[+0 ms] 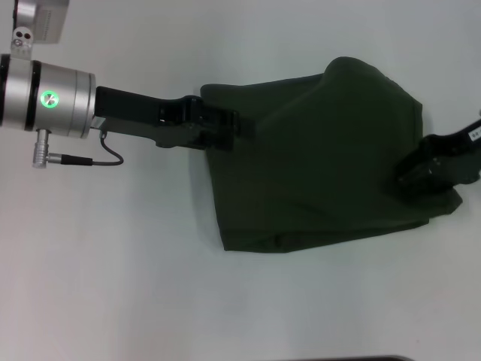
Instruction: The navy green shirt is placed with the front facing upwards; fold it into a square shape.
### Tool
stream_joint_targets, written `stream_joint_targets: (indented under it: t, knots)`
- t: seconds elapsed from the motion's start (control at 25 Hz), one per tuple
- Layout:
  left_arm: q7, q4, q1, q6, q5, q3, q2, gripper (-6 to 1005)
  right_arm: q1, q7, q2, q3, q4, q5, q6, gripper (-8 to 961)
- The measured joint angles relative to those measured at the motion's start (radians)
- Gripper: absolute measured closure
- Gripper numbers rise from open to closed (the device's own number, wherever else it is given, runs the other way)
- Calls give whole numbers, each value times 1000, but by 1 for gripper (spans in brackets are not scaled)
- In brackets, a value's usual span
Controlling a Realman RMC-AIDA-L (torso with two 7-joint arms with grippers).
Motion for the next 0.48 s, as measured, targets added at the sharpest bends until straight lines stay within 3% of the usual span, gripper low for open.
stream_joint_targets:
  t: [0.48]
  knots:
    - [0, 0, 6, 4, 1, -15, 7, 418, -7, 26, -17, 19, -76, -110, -1, 515]
